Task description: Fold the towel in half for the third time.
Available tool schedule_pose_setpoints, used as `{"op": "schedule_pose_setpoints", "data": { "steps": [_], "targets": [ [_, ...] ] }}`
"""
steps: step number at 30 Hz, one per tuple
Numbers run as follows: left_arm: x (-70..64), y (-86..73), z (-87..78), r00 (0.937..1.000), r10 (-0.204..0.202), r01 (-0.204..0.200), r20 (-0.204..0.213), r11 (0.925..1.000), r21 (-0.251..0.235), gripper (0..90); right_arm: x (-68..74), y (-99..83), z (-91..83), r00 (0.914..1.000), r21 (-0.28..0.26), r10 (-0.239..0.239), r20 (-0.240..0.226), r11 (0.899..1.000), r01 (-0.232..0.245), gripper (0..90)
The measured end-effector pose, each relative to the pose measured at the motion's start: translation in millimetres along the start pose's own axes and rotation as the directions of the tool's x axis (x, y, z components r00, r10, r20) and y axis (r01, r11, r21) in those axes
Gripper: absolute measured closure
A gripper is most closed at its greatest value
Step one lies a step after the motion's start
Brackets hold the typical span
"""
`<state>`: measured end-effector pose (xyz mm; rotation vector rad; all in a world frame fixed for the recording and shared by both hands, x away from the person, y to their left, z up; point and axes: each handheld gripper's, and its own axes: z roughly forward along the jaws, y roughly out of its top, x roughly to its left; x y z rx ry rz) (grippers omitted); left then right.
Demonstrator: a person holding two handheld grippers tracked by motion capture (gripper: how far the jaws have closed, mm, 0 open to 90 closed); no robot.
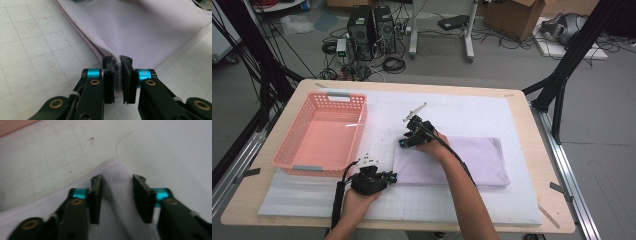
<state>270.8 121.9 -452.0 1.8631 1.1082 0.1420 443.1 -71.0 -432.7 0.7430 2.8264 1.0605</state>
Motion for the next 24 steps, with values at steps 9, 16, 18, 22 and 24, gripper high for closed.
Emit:
{"op": "schedule_pose_setpoints", "data": {
  "steps": [9,16,18,22,24],
  "targets": [
    [4.0,16.0,-27.7,0.9999,0.001,-0.002,-0.016,0.9964,-0.085,82.1,10.1,13.3,-4.6,0.9998,-0.139,0.008,-0.017,0.99,-0.01,80.2],
    [5.2,24.9,-40.1,0.9993,-0.013,0.019,0.036,0.9873,-0.158,82.1,12.2,18.8,-21.3,0.9993,-0.247,0.023,-0.028,0.969,-0.029,80.1],
    [2.0,28.0,-39.8,0.9989,-0.002,0.009,0.047,0.986,-0.166,82.0,12.3,19.2,-28.7,0.9995,-0.262,0.018,-0.024,0.965,-0.024,80.1],
    [-5.9,36.7,-35.8,0.9968,0.017,-0.004,0.077,0.9847,-0.174,82.0,11.2,17.0,-45.1,0.9999,-0.292,0.005,-0.01,0.957,-0.008,80.0],
    [-11.7,40.9,-30.9,0.9953,0.025,-0.008,0.093,0.9844,-0.176,82.0,9.6,13.8,-53.1,1.0,-0.299,0.001,-0.001,0.954,-0.002,80.0]
  ]
}}
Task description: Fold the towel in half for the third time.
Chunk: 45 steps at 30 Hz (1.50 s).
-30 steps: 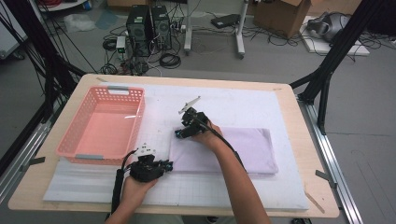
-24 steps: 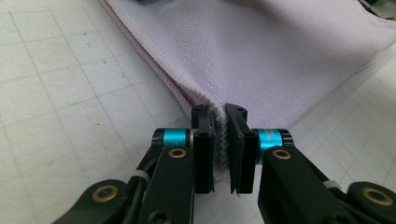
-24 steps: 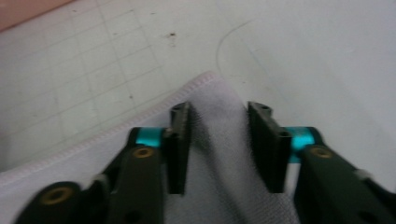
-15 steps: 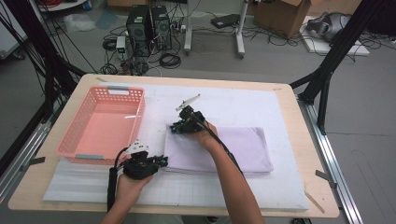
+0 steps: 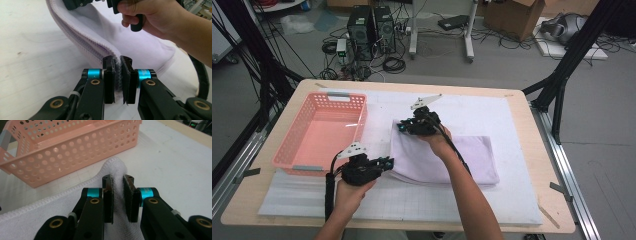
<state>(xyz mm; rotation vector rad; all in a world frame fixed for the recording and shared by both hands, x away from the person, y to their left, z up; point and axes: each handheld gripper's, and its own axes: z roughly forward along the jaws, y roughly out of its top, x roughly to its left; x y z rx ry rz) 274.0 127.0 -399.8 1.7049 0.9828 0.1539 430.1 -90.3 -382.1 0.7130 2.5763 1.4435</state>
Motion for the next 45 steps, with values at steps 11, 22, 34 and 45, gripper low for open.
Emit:
{"op": "schedule_pose_setpoints", "data": {
  "steps": [11,22,34,45],
  "targets": [
    [-32.1,25.8,48.0,0.9948,0.055,-0.058,0.085,0.9977,0.035,81.9,-20.2,-17.6,-52.3,0.9968,-0.038,0.029,0.074,0.999,-0.027,79.9],
    [-59.1,39.4,90.5,0.9869,0.099,-0.111,0.128,0.9897,0.091,81.6,-39.6,-47.5,-95.4,0.9874,-0.069,0.077,0.138,0.995,-0.068,79.8],
    [-67.2,35.7,102.5,0.9763,0.156,-0.157,0.15,0.9876,-0.002,51.4,-54.8,-79.9,-125.6,0.9745,-0.077,0.115,0.192,0.992,-0.102,79.9],
    [-38.3,28.2,73.5,0.9818,0.167,-0.161,0.091,0.985,-0.061,46.4,-68.2,-103.1,-145.4,0.9592,-0.07,0.124,0.254,0.991,-0.11,79.4]
  ]
}}
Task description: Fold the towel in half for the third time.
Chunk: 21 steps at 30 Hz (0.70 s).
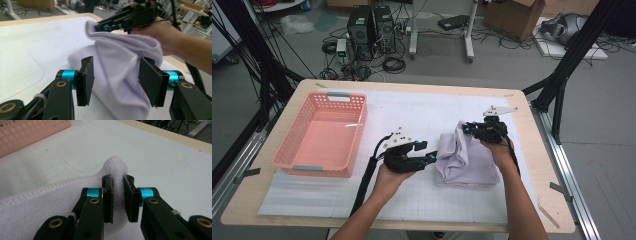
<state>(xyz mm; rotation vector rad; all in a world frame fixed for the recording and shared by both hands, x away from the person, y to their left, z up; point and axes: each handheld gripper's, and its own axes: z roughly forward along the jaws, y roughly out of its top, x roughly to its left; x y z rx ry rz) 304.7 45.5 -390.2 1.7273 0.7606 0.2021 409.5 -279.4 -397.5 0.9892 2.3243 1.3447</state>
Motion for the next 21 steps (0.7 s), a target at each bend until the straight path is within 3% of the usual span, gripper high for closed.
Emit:
{"op": "schedule_pose_setpoints", "data": {
  "steps": [3,7,10,15,17,21],
  "targets": [
    [7.5,-9.7,-6.6,0.9998,-0.01,0.01,-0.016,0.9999,0.009,46.4,-2.9,-5.9,-3.0,0.9995,0.019,-0.013,0.027,1.0,0.013,78.4],
    [17.7,-22.4,-14.8,0.9988,-0.023,0.024,-0.044,0.9994,0.023,46.2,-6.9,-14.0,-8.6,0.9989,0.03,0.015,0.045,0.999,-0.016,75.5],
    [23.4,-31.0,-18.8,0.9975,-0.014,0.018,-0.069,0.9984,0.054,46.1,-8.0,-15.8,-14.2,0.9943,0.037,0.073,0.078,0.996,-0.076,63.5],
    [31.0,-37.1,-27.3,0.9971,-0.016,0.019,-0.075,0.9989,0.042,45.9,-9.5,-18.1,-43.7,0.979,0.038,0.114,0.169,0.992,-0.122,52.0],
    [32.7,-38.2,-29.9,0.997,0.003,0.0,-0.077,0.999,0.046,46.0,-7.5,-21.8,-57.7,0.9753,0.018,0.128,0.18,0.991,-0.134,46.1],
    [35.3,-38.4,-35.5,0.9969,0.015,-0.013,-0.077,0.9995,0.028,45.6,6.6,-35.3,-79.3,0.9711,-0.022,0.123,0.205,0.992,-0.121,44.0]
  ]
}}
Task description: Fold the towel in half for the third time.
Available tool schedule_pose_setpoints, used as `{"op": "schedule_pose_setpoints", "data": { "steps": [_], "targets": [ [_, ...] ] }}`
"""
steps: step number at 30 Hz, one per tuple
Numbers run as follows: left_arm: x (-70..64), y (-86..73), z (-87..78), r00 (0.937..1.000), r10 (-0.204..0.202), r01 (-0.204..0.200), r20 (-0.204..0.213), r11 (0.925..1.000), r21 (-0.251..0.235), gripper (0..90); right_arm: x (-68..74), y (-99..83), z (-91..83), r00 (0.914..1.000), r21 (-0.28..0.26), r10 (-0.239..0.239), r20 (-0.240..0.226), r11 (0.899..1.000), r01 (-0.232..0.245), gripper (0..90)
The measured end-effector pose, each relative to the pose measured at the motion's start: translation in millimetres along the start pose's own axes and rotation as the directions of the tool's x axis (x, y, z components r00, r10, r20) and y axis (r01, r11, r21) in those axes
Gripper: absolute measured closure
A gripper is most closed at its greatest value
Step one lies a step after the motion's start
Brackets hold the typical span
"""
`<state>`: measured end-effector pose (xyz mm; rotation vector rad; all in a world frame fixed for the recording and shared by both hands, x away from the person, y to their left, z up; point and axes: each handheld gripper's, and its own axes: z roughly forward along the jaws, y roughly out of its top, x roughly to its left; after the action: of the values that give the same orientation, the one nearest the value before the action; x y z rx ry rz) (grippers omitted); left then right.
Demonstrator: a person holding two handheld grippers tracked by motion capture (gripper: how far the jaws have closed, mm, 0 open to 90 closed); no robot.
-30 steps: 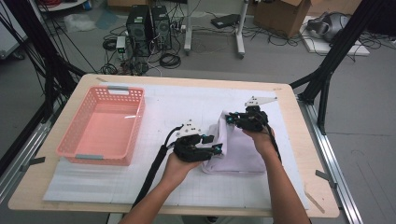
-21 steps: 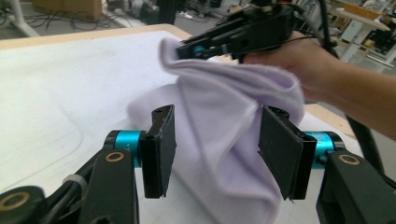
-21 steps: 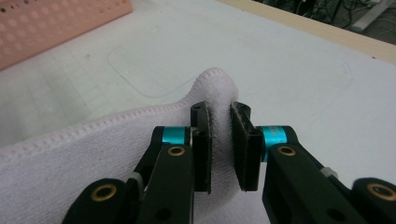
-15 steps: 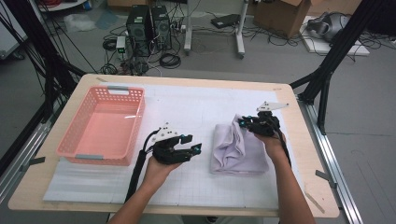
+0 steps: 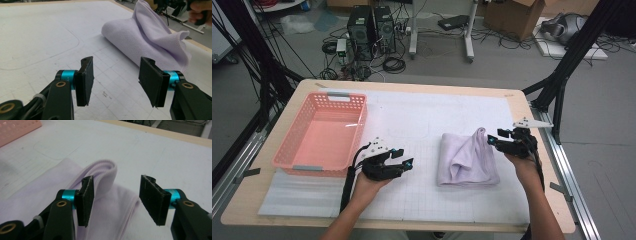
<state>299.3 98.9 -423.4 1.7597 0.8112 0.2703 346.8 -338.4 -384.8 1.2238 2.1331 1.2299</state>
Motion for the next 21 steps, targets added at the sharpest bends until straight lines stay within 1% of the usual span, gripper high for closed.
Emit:
{"op": "schedule_pose_setpoints", "data": {
  "steps": [2,4,5,6,9,11,12,13,14,15,16,17,19,21],
  "targets": [
    [1.8,-0.1,-3.3,1.0,-0.001,0.001,0.003,1.0,-0.007,45.4,8.2,-10.8,-5.4,0.9996,0.015,-0.023,-0.015,1.0,0.023,45.9],
    [3.2,-0.5,-6.6,1.0,0.008,-0.008,0.002,0.9999,-0.01,45.4,15.4,-23.0,-4.5,0.9985,0.057,-0.041,-0.037,0.997,0.043,47.1],
    [4.3,-0.5,-7.6,0.9999,0.013,-0.013,0.001,0.9998,-0.013,45.4,18.2,-28.8,-3.2,0.9981,0.074,-0.031,-0.052,0.997,0.035,47.2],
    [5.7,-0.1,-8.9,0.9999,0.016,-0.016,-0.002,0.9998,-0.011,45.4,21.3,-33.7,-2.4,0.9972,0.083,-0.012,-0.074,0.996,0.018,47.5],
    [9.3,0.5,-13.7,0.9997,0.015,-0.015,-0.018,0.9998,-0.013,46.6,30.6,-43.3,-2.8,0.9924,0.051,0.019,-0.121,0.999,-0.013,47.0],
    [12.2,0.2,-16.7,0.9998,0.001,-0.002,-0.021,0.9998,-0.019,46.7,36.9,-47.3,-2.8,0.9931,0.045,0.013,-0.117,0.999,-0.008,47.4],
    [13.7,0.1,-18.2,0.9997,0.004,-0.005,-0.026,0.9997,-0.022,46.6,39.0,-49.6,-1.3,0.9943,0.057,0.011,-0.106,0.998,-0.005,47.7],
    [14.3,0.0,-19.5,0.9996,-0.005,0.004,-0.027,0.9996,-0.027,46.4,40.8,-52.0,0.4,0.9948,0.078,0.008,-0.101,0.997,-0.001,50.1],
    [14.9,0.0,-20.5,0.9996,-0.008,0.007,-0.025,0.9995,-0.031,46.3,42.2,-54.6,2.7,0.9948,0.1,0.003,-0.102,0.995,0.008,55.5],
    [15.4,-0.3,-21.4,0.9997,-0.009,0.008,-0.023,0.9991,-0.041,45.9,43.5,-57.3,4.8,0.9942,0.126,-0.004,-0.108,0.992,0.017,63.8],
    [15.6,-0.5,-22.1,0.9996,-0.015,0.014,-0.023,0.9988,-0.048,45.5,44.4,-59.8,6.8,0.9917,0.152,-0.005,-0.128,0.988,0.025,79.7],
    [16.0,-0.7,-22.6,0.9996,-0.019,0.017,-0.023,0.9985,-0.052,45.3,44.1,-61.9,8.0,0.9879,0.159,-0.01,-0.155,0.987,0.035,81.7],
    [16.4,-1.0,-22.6,0.9995,-0.015,0.013,-0.028,0.9984,-0.054,45.0,41.6,-62.3,4.8,0.988,0.142,0.01,-0.154,0.99,0.012,83.4],
    [16.3,-1.7,-22.3,0.9995,-0.016,0.014,-0.028,0.9985,-0.053,45.0,38.1,-60.6,-3.9,0.9937,0.114,0.008,-0.112,0.994,0.004,83.9]
  ]
}}
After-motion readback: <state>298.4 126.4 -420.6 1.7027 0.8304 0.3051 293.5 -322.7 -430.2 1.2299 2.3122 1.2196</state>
